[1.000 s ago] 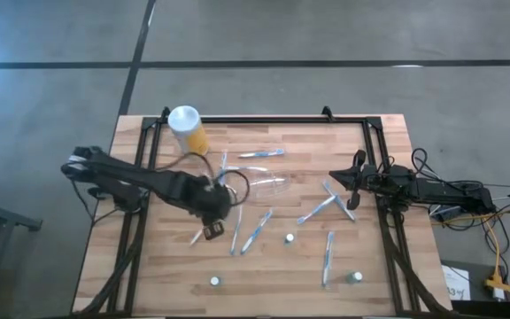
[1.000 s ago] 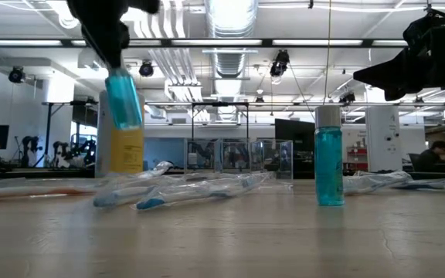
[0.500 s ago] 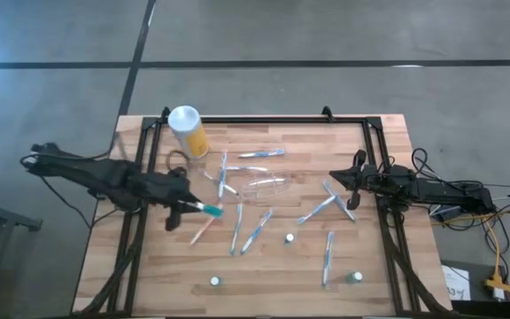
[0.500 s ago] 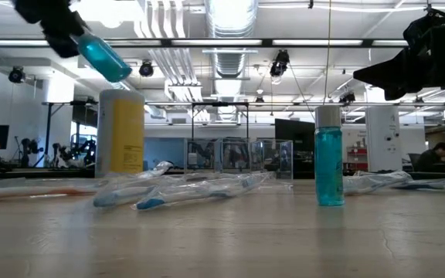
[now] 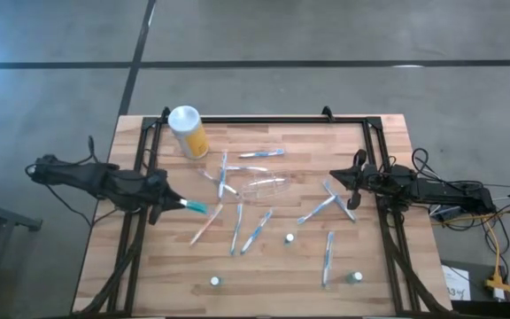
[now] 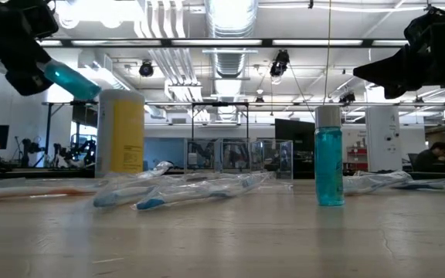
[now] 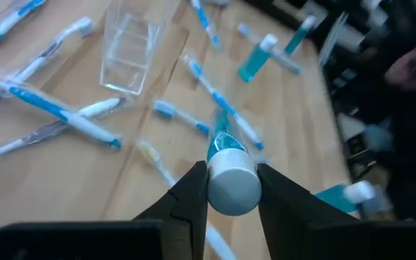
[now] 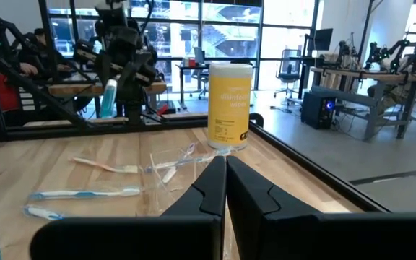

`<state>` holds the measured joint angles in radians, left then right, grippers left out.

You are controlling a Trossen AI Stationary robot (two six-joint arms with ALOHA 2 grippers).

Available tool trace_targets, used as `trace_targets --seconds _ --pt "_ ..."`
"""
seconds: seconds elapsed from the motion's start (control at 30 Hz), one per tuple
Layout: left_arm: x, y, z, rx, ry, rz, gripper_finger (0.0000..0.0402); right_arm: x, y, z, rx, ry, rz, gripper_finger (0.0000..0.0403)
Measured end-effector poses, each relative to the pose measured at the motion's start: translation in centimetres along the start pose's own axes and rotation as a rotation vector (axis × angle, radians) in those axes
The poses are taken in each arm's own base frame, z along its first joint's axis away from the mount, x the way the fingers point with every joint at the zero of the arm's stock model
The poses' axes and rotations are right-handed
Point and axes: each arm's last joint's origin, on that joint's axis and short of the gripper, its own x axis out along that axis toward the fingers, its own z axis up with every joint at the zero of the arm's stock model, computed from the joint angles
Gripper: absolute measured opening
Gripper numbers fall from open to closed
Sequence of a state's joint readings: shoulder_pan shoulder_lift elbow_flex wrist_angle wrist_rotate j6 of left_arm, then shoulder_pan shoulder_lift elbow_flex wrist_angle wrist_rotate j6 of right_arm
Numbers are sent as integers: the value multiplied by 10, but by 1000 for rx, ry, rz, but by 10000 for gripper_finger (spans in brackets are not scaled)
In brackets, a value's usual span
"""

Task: Pick & Place toothbrushing station
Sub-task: Put the mouthwash into the middle section of the transparent organizer

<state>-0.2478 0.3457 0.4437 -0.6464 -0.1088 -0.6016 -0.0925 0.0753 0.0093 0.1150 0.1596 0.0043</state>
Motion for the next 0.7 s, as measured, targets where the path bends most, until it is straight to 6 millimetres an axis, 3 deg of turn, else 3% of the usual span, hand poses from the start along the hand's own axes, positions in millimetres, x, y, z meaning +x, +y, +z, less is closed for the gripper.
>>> trace_targets --seconds 0.17,0.3,0.5,0.7 --pt "3 4 -6 -44 17 10 98 0 0 0 1 0 0 8" --pt "0 -2 4 -79 -27 4 98 0 0 0 -4 0 0 8" --pt "-9 -24 46 -86 -64 105 98 0 0 1 -5 -12 0 8" --pt "2 -53 107 -48 26 330 98 0 0 3 -2 -32 0 8"
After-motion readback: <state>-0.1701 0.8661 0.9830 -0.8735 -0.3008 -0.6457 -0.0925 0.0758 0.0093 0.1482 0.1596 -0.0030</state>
